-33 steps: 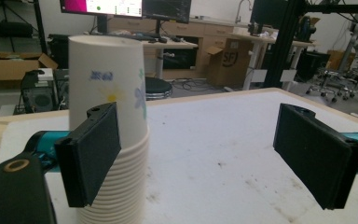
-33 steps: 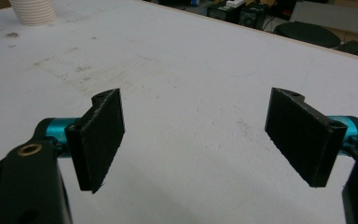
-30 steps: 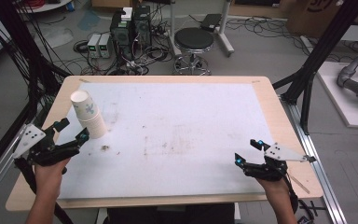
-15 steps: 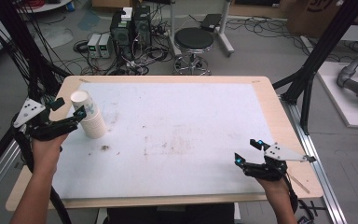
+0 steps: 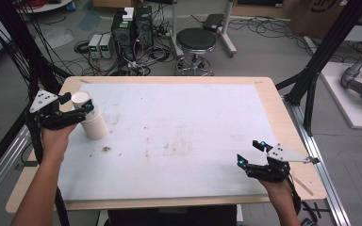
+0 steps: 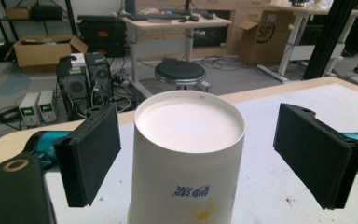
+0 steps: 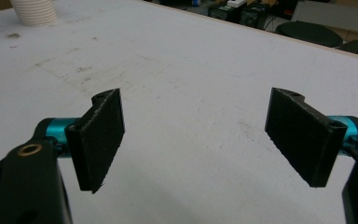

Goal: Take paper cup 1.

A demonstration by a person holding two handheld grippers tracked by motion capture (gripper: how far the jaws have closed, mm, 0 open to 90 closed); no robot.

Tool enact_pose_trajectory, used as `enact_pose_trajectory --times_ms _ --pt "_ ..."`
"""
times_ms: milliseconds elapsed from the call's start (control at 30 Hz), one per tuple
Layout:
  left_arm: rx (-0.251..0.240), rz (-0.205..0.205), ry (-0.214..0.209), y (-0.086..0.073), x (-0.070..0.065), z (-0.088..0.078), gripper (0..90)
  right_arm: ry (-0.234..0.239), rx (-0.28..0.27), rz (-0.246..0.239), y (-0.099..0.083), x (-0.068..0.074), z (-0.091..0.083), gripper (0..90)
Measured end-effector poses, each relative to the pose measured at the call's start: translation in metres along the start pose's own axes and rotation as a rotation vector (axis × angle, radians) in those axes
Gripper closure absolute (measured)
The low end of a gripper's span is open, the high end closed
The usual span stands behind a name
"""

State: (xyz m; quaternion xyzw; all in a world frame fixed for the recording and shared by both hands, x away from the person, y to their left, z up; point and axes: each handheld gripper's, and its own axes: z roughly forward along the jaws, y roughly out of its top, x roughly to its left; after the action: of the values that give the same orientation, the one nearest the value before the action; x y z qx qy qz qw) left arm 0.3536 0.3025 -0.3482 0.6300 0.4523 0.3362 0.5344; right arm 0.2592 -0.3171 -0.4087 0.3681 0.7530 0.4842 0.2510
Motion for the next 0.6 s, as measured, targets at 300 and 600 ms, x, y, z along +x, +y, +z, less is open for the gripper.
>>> enact_pose_trajectory --times_ms 300,600 --pt "0.006 -0.018 0.003 -0.0055 0.0064 0.0126 17.4 0.001 0.003 0.002 -0.0014 -0.0011 0.0003 20.3" --pt "-0.001 -0.016 -0.018 -0.0075 0.0078 0.014 26.7 -0.001 0.007 0.007 -0.0021 -0.0018 0.0 20.4"
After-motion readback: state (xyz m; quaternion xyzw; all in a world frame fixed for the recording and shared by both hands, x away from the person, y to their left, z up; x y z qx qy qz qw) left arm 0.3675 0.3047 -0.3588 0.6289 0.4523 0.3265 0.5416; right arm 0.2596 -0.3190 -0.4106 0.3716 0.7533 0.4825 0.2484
